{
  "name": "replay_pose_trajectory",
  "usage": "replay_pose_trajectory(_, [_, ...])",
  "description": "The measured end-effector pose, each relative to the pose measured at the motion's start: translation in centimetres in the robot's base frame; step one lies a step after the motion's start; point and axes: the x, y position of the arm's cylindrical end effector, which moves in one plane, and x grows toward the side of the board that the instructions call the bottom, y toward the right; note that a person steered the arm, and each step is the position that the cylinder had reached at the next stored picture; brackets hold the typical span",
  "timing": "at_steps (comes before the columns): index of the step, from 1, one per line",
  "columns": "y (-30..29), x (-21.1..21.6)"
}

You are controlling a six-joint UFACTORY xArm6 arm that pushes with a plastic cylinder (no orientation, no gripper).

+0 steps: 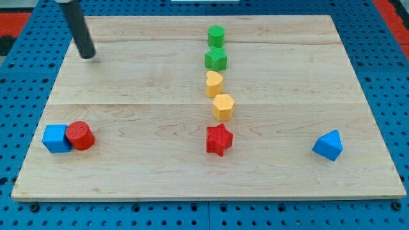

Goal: Touch the blue cube

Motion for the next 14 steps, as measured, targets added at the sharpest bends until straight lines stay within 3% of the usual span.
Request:
replay_pose_trajectory(1, [-0.5, 7.0])
replay_pose_trajectory(2, [-4.8, 10.9])
replay_pose_trajectory(4, [-4.8, 16.5])
replay_pose_trajectory(5, [-2.3, 22.9])
replay_pose_trajectory(6, [2.0, 26.2])
replay_pose_trajectory(9, [0.3, 23.5])
replay_pose_trajectory(14, [0.7, 22.7])
